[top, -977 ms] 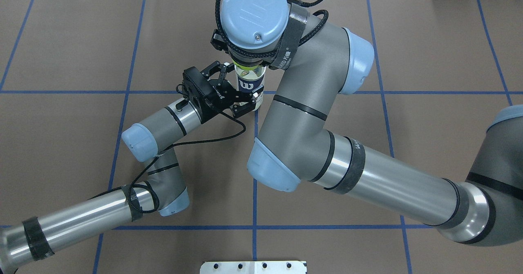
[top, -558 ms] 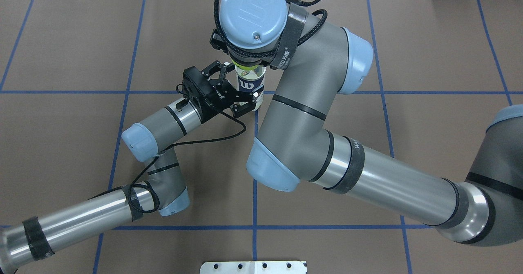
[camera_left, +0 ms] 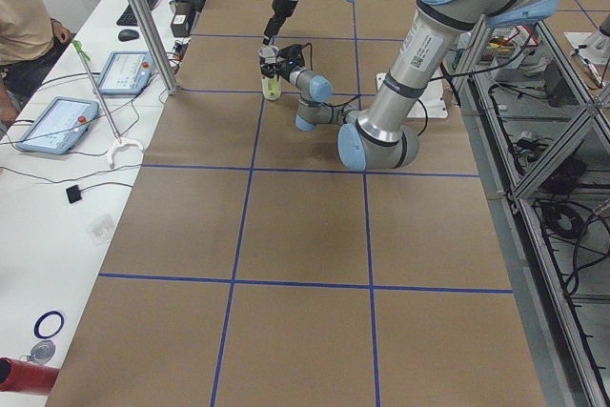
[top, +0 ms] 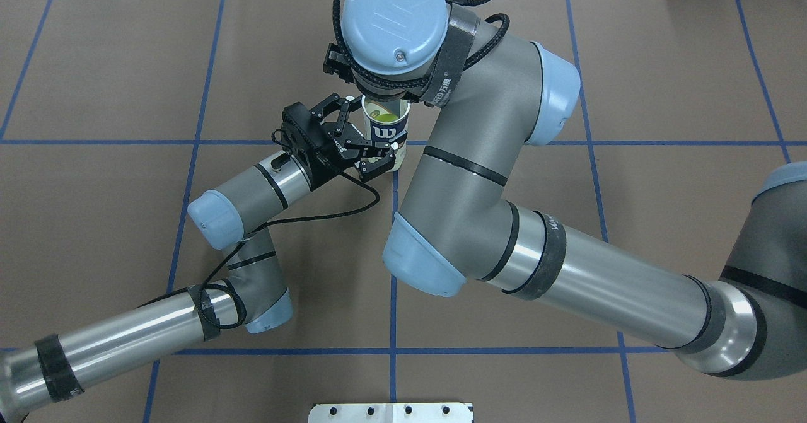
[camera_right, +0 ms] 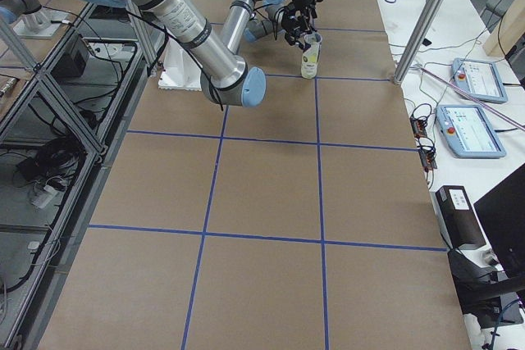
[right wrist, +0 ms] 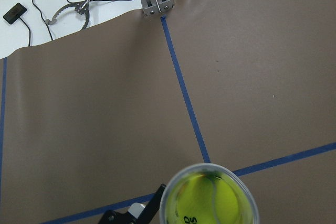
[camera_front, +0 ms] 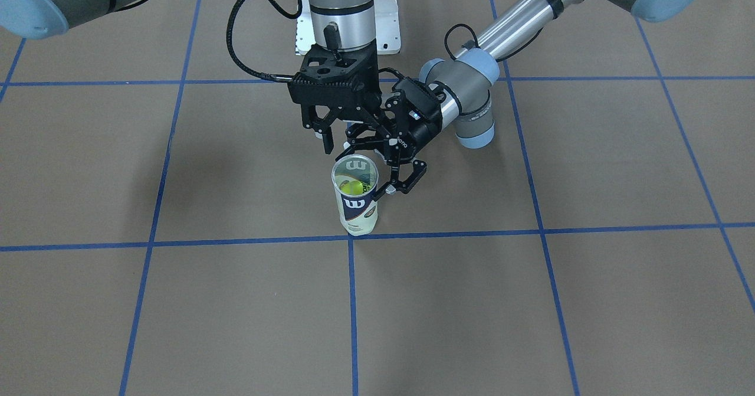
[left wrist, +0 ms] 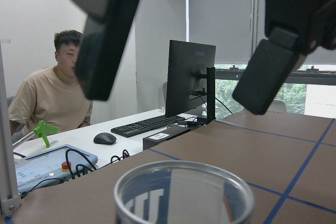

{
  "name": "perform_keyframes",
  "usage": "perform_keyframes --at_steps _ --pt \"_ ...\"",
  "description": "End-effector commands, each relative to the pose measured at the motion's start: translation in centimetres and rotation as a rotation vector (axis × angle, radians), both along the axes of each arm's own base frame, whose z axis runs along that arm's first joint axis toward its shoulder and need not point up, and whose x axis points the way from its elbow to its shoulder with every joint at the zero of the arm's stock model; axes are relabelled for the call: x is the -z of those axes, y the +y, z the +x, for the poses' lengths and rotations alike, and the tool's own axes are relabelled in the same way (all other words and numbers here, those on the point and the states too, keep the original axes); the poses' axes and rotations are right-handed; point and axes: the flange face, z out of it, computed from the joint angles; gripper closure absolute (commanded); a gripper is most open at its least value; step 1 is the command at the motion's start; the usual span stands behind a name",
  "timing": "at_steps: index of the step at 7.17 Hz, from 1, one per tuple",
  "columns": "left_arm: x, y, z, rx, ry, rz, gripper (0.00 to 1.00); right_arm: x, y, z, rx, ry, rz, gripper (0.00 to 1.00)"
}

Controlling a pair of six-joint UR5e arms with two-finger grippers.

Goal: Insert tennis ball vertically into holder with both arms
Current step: 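Release the ball into the can and lift the right gripper away, then open the left gripper off the can and withdraw it while the right arm retracts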

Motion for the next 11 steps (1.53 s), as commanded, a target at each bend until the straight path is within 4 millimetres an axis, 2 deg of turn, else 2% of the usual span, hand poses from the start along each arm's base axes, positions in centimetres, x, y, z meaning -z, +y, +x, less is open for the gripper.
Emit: perform_keyframes --at_steps 1,2,4,5,7,8,9,10,11 --pt "0.2 -0.1 -0.1 0.002 0.003 0.002 0.02 -0.1 -1.0 1.1 0.014 0.015 0.022 0.01" --pt "0.5 -0.4 -0.6 0.008 0.009 0.005 0.01 -0.2 -2.6 2.9 0.028 0.016 0.022 0.01" --pt "1.5 -1.7 -2.5 0.035 0.036 0.014 0.01 -1.7 -6.6 8.0 0.070 0.030 0.023 0.01" --pt "2.6 -1.7 -3.4 0.038 0.060 0.028 0.01 -4.1 -8.7 10.6 0.100 0.059 0.027 0.01" --pt "4.0 -1.8 -4.6 0.043 0.091 0.042 0.01 -10.1 -12.4 16.3 0.155 0.132 0.061 0.01" --pt "4.0 -2.8 -5.7 0.062 0.090 0.045 0.01 -16.0 -14.3 20.9 0.194 0.155 0.083 0.01" --pt "3.4 -4.0 -7.0 0.075 0.076 0.048 0.01 -24.0 -15.1 25.7 0.264 0.219 0.122 0.01" --pt "1.9 -5.4 -8.6 0.070 0.042 0.056 0.01 -30.7 -15.0 30.7 0.320 0.246 0.133 0.01" --pt "-0.1 -7.1 -11.1 0.067 -0.001 0.064 0.01 -36.3 -13.9 35.0 0.368 0.260 0.129 0.01"
